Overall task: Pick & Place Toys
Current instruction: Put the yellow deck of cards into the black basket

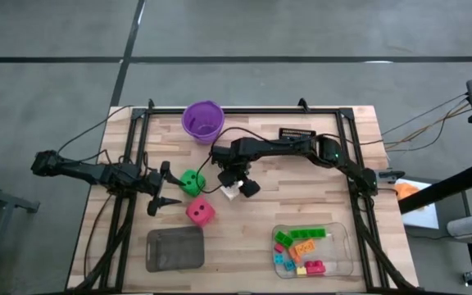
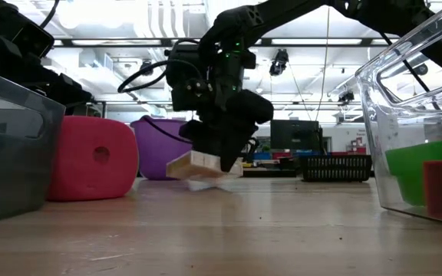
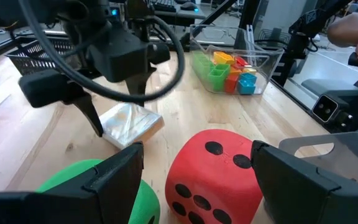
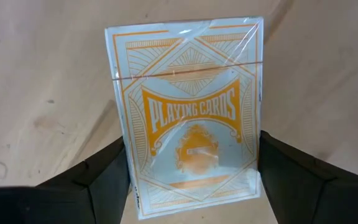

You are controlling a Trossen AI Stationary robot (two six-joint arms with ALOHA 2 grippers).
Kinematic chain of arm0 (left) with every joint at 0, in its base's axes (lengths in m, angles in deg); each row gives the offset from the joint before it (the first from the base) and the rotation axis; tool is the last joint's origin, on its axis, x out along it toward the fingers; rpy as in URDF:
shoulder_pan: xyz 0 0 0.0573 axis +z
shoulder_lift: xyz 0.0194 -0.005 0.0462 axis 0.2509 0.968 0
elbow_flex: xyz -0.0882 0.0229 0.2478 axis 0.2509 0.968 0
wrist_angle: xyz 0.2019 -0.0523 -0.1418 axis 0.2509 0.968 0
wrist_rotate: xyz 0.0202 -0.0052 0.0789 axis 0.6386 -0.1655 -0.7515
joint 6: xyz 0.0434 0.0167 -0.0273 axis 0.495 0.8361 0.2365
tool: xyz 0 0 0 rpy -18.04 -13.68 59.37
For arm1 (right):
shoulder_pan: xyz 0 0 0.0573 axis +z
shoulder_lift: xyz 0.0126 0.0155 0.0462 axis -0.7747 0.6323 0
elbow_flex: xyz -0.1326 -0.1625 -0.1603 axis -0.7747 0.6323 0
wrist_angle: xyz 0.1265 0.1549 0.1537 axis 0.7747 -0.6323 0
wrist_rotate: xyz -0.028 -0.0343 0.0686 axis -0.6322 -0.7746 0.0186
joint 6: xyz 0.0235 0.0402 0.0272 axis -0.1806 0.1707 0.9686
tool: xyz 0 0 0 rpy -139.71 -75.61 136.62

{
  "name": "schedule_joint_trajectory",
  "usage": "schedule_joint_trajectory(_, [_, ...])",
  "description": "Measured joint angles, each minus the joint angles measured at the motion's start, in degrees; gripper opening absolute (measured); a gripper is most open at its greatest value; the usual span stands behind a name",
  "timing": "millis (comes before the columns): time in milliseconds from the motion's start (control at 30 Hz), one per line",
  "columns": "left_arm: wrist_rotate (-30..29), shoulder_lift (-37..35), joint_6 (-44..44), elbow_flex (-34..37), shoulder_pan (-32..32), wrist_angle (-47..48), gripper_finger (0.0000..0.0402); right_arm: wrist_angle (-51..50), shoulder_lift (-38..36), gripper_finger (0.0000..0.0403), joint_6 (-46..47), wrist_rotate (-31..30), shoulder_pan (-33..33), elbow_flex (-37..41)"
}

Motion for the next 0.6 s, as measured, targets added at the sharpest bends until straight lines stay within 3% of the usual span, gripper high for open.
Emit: schedule_joint_trajectory(600, [0.0, 0.0, 0.0, 0.0, 0.0, 0.0, 0.0301, 10.4, -0.7, 0.0290, -0.3, 10.6, -0.9, 2.9])
